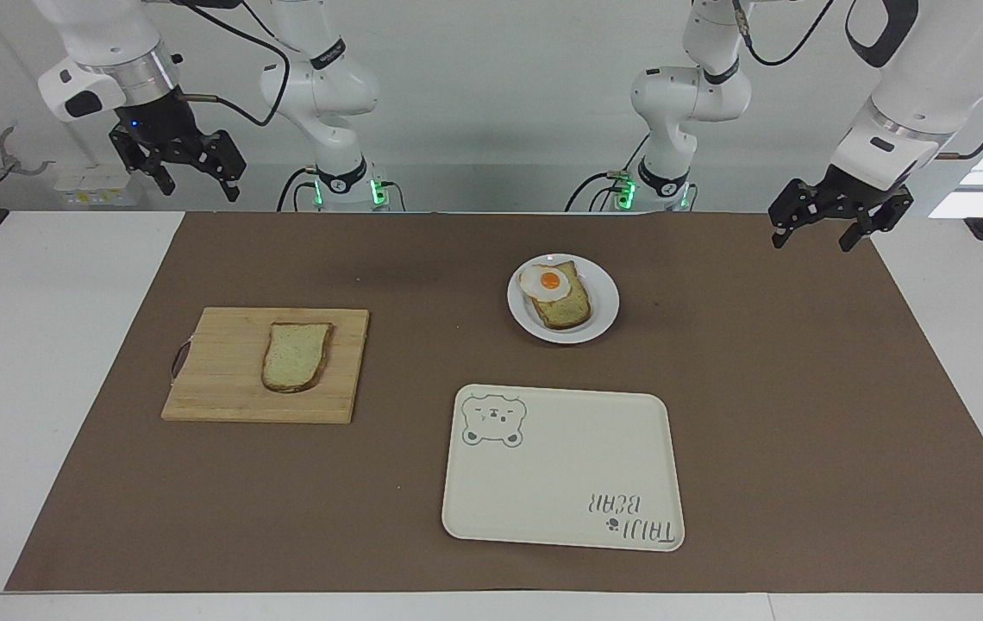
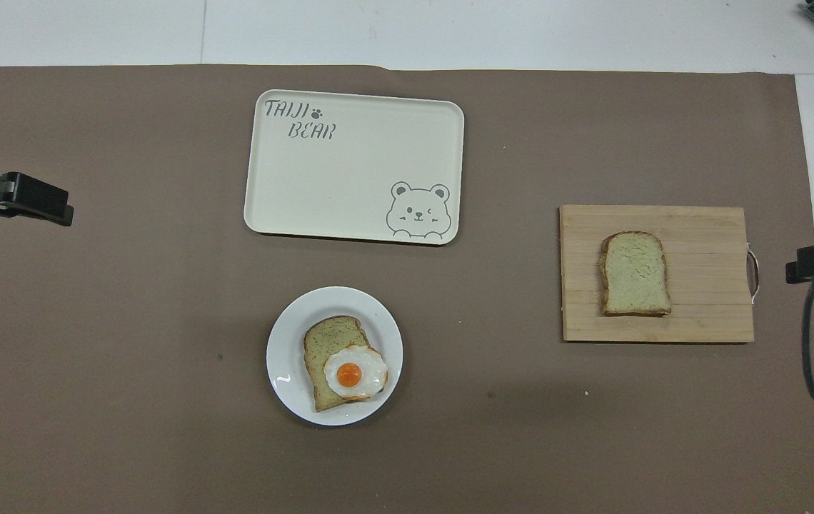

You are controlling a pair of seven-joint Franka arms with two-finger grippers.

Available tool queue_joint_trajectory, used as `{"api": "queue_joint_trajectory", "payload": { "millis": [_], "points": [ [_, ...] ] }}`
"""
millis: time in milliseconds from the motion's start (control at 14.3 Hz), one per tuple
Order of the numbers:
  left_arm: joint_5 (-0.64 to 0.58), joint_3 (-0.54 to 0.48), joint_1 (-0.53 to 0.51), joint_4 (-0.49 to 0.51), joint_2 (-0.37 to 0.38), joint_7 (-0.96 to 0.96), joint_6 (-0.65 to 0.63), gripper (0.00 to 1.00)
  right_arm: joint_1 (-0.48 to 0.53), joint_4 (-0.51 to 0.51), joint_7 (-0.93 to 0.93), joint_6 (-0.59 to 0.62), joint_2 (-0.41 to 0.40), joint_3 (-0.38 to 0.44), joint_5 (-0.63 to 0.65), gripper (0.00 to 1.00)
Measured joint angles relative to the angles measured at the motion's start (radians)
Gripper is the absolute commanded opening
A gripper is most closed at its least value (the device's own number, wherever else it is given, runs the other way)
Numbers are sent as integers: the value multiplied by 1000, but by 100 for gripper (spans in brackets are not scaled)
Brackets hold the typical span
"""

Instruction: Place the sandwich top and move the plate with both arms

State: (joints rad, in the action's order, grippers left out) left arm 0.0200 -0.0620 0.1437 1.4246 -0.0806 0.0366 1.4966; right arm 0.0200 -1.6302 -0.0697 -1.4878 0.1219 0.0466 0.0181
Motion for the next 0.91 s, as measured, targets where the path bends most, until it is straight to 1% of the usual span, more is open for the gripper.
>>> {"api": "queue_joint_trajectory", "payload": {
  "millis": [910],
  "points": [
    [0,0,0,0,0,0,0,100,0,-11,0,-1,0,0,0,100]
  ]
}}
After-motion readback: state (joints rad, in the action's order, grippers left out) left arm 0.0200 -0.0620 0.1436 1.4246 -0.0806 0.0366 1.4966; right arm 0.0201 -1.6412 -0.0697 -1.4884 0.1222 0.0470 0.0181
